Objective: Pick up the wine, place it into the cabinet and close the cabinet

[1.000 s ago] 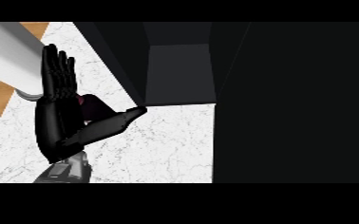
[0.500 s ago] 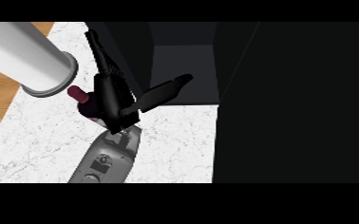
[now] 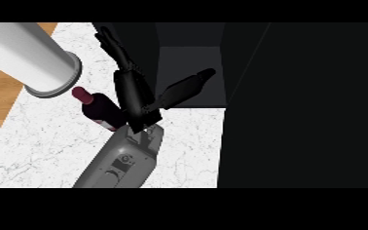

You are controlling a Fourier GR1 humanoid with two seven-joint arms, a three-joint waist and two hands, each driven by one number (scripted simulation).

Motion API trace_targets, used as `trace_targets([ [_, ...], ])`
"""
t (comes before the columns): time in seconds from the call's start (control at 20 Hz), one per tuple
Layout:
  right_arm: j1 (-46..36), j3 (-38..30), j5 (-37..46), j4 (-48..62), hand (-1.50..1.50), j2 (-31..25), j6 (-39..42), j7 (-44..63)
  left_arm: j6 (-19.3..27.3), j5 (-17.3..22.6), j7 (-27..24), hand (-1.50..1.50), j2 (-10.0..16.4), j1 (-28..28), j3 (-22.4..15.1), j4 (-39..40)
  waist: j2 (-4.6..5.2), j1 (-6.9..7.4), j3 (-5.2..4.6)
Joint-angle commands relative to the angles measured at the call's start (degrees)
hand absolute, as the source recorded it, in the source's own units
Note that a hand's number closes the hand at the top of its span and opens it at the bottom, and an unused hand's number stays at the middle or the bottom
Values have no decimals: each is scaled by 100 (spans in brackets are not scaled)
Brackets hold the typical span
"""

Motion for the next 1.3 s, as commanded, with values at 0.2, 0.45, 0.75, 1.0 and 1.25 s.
trace_targets([
  [0.2,-477,13,89,-493,-150,26,-240,723,-45,-802,868,-150,-62,-354,186,-247,-1,17,29],
  [0.45,-590,-31,174,-444,-150,39,-301,764,-29,-1944,1874,-150,-62,50,-39,-760,-11,35,32],
  [0.75,-674,216,373,-788,-150,33,-432,1195,-508,-2464,2293,-150,-62,290,343,-1270,-14,35,30],
  [1.0,-807,20,345,-892,-150,55,-529,1367,-1025,-2880,2621,-150,-62,551,515,-1846,-10,38,28],
  [1.25,-473,9,255,-907,-150,50,-350,1099,-1222,-2654,2606,-150,-2,1045,696,-2444,-5,21,29],
])
